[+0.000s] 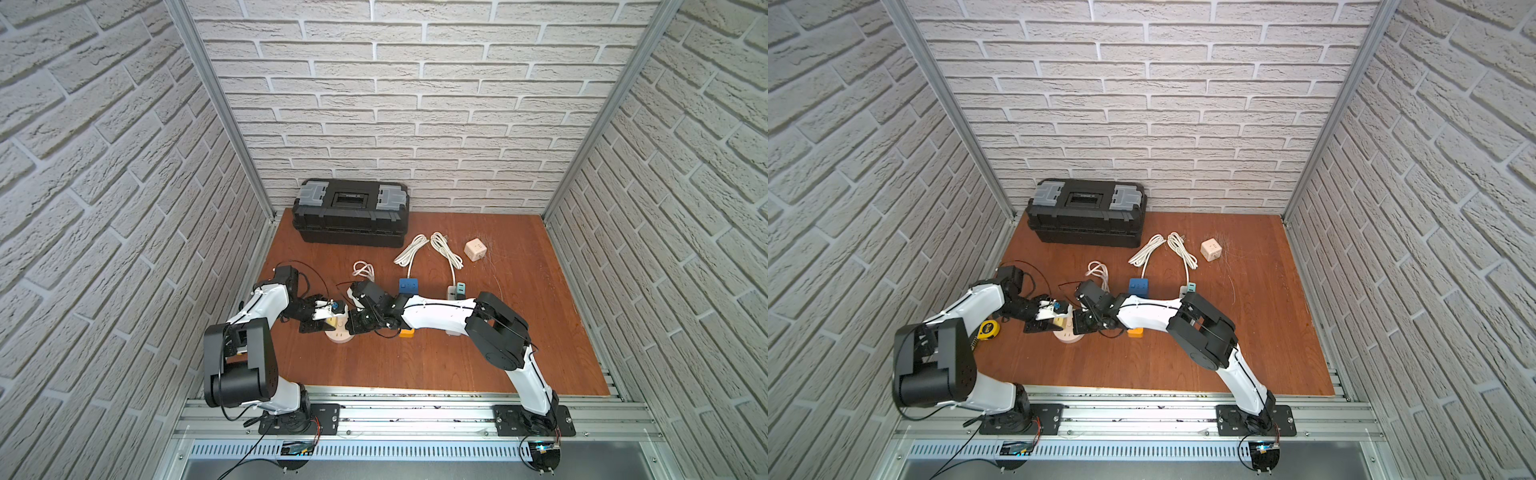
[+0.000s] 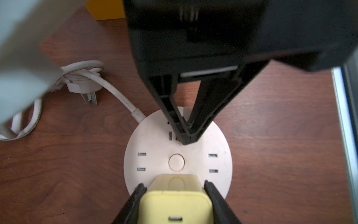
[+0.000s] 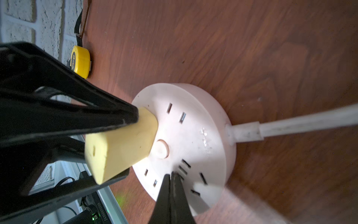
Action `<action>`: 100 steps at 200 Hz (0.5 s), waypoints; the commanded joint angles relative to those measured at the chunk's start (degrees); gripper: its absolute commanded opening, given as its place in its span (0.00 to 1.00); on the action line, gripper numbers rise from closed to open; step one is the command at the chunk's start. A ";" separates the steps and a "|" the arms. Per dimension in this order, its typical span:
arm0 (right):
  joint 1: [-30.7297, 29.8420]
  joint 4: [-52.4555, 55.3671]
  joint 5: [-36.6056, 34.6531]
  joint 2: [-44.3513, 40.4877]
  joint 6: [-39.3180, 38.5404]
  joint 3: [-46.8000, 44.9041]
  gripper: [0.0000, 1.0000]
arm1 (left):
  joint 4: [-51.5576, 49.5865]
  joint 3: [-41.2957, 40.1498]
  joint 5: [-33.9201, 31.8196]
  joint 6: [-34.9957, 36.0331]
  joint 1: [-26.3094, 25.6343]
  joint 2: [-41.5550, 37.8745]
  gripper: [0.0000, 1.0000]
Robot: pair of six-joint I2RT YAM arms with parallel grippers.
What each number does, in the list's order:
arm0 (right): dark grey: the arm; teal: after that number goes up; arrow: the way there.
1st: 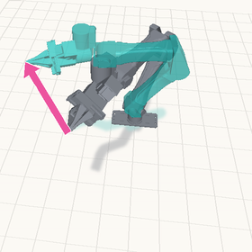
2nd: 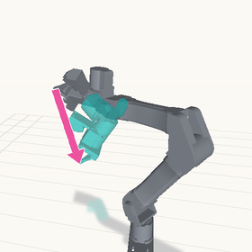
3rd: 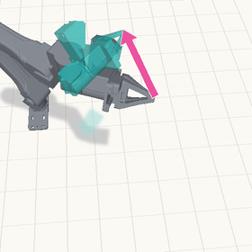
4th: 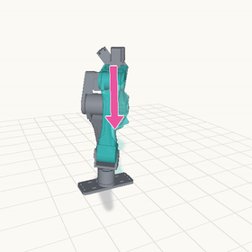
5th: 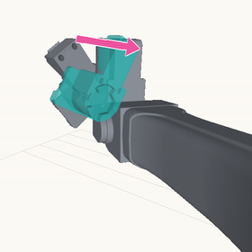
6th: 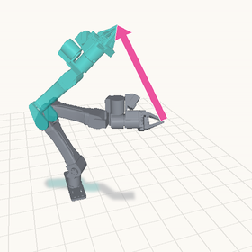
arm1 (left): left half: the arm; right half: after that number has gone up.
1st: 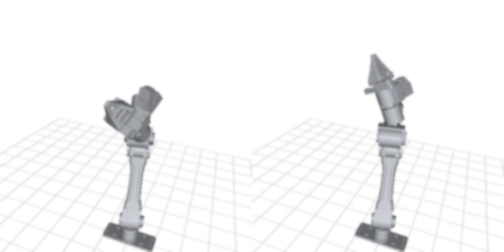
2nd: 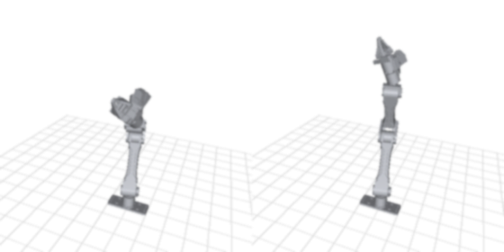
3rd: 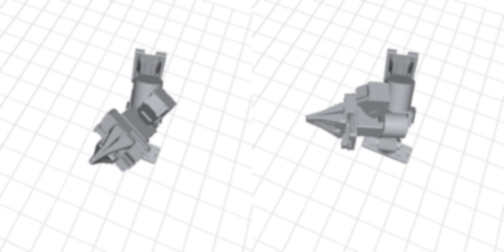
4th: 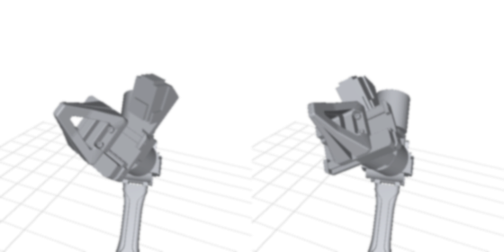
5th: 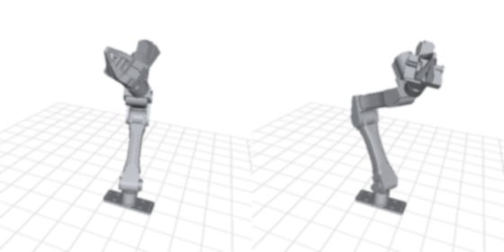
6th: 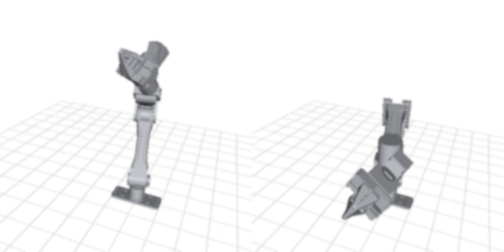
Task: Pull the plug off the socket
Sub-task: Remove the plug from the socket.
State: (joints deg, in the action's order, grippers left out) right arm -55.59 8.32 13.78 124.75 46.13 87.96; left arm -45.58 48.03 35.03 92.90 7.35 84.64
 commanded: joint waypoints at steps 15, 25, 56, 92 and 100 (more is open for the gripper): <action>0.46 3.72 -3.64 3.77 1.45 0.03 0.03 | -0.49 -2.09 1.43 -1.60 -0.32 -1.07 0.00; 0.55 3.71 -3.99 4.08 2.13 -0.17 0.03 | 0.93 -2.82 1.45 -1.84 -0.30 -1.55 0.00; 0.61 4.70 -5.62 4.33 3.40 -0.68 0.03 | 6.07 -5.91 1.49 -2.50 -0.28 -3.60 0.00; 0.66 7.06 -7.17 5.38 4.29 -0.06 0.03 | 9.77 -8.00 2.58 -3.02 -0.32 -5.31 0.00; 0.67 7.43 -7.62 5.55 4.52 -0.06 0.03 | 10.97 -8.58 2.51 -3.20 -0.31 -5.51 0.00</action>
State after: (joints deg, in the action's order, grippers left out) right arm -55.46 7.07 11.60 126.04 49.28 89.38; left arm -39.24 42.35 36.56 89.14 7.40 79.24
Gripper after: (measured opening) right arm 0.043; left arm 0.483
